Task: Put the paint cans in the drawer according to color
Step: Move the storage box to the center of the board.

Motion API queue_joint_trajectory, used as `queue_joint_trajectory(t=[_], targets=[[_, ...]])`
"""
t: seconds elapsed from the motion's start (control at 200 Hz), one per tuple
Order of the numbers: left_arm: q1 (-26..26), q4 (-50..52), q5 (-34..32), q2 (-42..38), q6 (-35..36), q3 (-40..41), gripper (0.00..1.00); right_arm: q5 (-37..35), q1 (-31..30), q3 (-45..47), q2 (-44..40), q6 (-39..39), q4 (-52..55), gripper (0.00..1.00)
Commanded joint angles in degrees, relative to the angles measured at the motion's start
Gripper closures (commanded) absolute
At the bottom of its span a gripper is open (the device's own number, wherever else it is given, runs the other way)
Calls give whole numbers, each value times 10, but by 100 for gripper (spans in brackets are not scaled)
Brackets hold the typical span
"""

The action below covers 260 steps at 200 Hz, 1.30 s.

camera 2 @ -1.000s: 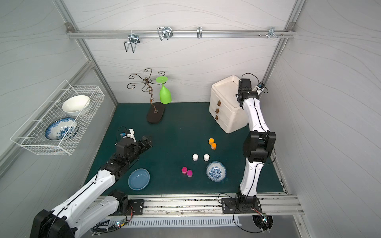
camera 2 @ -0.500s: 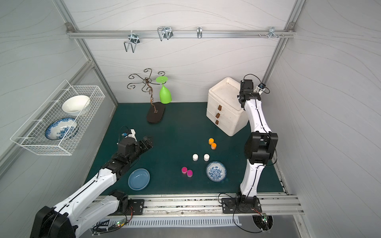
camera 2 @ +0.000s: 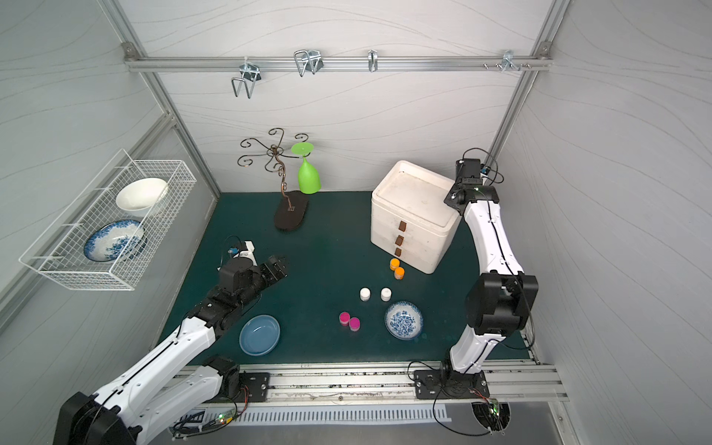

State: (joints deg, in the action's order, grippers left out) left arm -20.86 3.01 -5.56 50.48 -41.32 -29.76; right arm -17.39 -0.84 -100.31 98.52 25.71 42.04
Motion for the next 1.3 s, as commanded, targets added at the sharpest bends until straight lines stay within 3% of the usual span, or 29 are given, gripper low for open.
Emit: queue_joint_trajectory(t=[0.0, 0.165, 0.37, 0.54, 0.71, 0.845, 1.011, 1.176, 1.296], targets=[[-8, 3, -10, -8, 25, -41, 14, 159, -1, -59, -5, 13, -162, 100], [-8, 34, 0, 14, 26, -86, 14, 265, -8, -66, 30, -13, -172, 100], [-17, 77, 43, 104, 32, -204, 18, 351, -47, -100, 64, -58, -163, 100], [-29, 98, 54, 204, 61, -309, 23, 344, -97, -116, 90, -84, -147, 100], [-35, 114, 66, 296, 95, -412, 13, 346, -134, -86, 89, -70, -173, 100], [-38, 147, 40, 348, 121, -476, 21, 346, -170, -65, 77, -70, -190, 100], [-38, 196, -50, 370, 148, -507, 24, 346, -207, -46, 70, -61, -212, 100], [-38, 207, -63, 367, 160, -516, 25, 341, -243, -56, 88, -64, -217, 96], [-35, 280, -96, 388, 159, -564, 28, 336, -262, -77, 111, -65, -211, 89]])
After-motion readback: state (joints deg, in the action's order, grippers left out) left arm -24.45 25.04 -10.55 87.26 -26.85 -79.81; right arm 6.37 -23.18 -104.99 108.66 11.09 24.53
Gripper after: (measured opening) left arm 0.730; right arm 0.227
